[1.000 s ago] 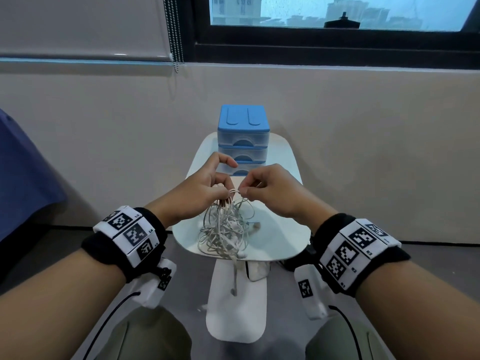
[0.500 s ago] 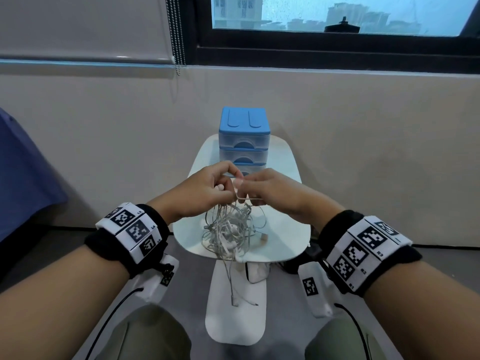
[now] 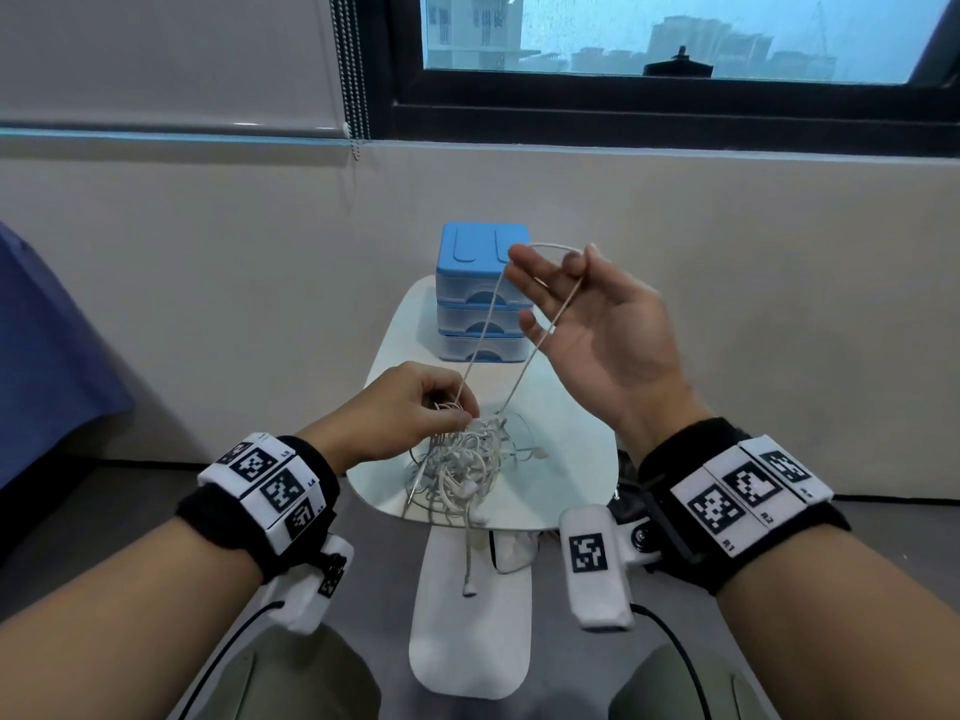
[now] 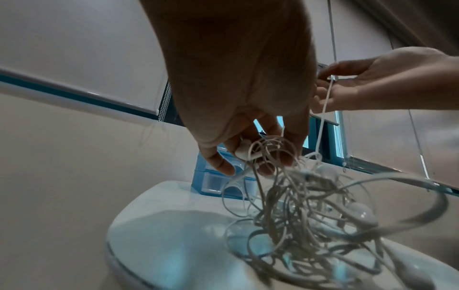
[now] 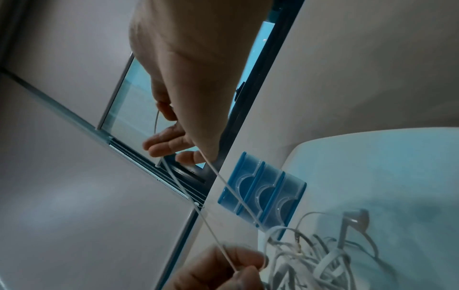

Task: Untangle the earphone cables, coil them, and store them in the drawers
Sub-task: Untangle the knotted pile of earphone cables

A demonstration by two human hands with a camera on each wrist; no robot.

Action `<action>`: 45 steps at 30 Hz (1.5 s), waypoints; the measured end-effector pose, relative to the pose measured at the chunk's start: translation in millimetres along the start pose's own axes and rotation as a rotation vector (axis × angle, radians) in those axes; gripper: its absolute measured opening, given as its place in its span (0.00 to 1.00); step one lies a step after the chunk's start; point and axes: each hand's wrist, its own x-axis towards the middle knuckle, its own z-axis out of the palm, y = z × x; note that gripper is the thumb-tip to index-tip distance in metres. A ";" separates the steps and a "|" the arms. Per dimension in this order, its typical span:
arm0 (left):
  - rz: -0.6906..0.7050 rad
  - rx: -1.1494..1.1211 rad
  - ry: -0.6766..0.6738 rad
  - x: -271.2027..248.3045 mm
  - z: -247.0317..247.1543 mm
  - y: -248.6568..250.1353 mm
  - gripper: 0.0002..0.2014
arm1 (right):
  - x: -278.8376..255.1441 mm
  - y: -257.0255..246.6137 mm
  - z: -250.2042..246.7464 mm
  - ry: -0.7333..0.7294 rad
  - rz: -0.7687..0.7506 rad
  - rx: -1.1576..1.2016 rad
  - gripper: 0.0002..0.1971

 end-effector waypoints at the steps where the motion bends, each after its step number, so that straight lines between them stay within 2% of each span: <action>1: -0.001 -0.008 -0.008 -0.6 -0.3 0.0 0.04 | -0.9 -2.1 -1.0 0.002 -0.021 0.019 0.16; 4: -0.013 -0.008 -0.007 -1.6 -0.7 0.3 0.02 | -2.6 -4.8 -2.7 0.042 -0.118 -0.127 0.11; 7: -0.031 0.039 0.008 -0.3 1.1 -0.3 0.02 | 1.8 -2.0 -9.2 0.099 -0.269 -0.360 0.14; 11: -0.067 0.092 0.055 1.0 2.0 -0.9 0.05 | 1.0 3.2 -19.1 0.232 -0.463 -0.930 0.14; 13: -0.076 0.096 0.072 1.1 2.1 0.2 0.06 | -2.1 3.7 -22.3 0.328 -0.476 -1.130 0.15; 15: -0.064 0.104 0.093 0.3 2.2 1.9 0.10 | -4.9 3.1 -24.2 0.392 -0.456 -1.216 0.15; 17: -0.036 0.131 0.086 -1.1 2.7 5.7 0.16 | -4.5 6.1 -29.0 0.449 -0.398 -1.289 0.15; 19: -0.015 0.162 0.025 -2.3 3.7 12.8 0.20 | -2.2 12.0 -34.8 0.476 -0.300 -1.340 0.16; 21: -0.026 0.158 -0.054 -3.5 5.9 21.3 0.16 | 1.1 21.2 -41.6 0.462 -0.197 -1.357 0.15; 24: -0.071 0.150 -0.117 -5.1 14.4 28.1 0.04 | 7.1 37.1 -55.1 0.459 -0.061 -1.334 0.14; 27: -0.045 0.328 -0.073 -4.7 23.8 17.6 0.08 | 10.5 40.7 -57.0 0.449 0.070 -1.275 0.13; 30: -0.012 0.397 -0.035 -4.1 28.2 4.7 0.10 | 8.9 42.6 -55.8 0.361 0.214 -1.367 0.13; 32: -0.021 0.383 -0.025 -3.0 28.9 -0.5 0.08 | 6.0 48.3 -56.5 0.354 0.198 -1.445 0.07; 34: -0.035 0.369 -0.012 -2.8 29.3 -2.2 0.06 | -1.9 55.9 -52.8 0.343 0.115 -1.449 0.09; 36: -0.040 0.355 0.000 -2.1 30.5 -3.4 0.06 | -8.6 62.4 -48.1 0.232 0.003 -1.427 0.13; 38: -0.042 0.345 0.008 -1.0 31.7 -4.4 0.06 | -14.1 67.2 -42.2 0.054 -0.043 -1.434 0.11; 41: -0.052 0.322 0.025 -0.3 31.8 -4.8 0.06 | -16.7 74.9 -41.5 -0.093 0.060 -1.507 0.05; 45: -0.059 0.295 0.043 -1.6 31.0 -6.1 0.06 | -16.6 83.8 -51.0 -0.056 0.105 -1.593 0.09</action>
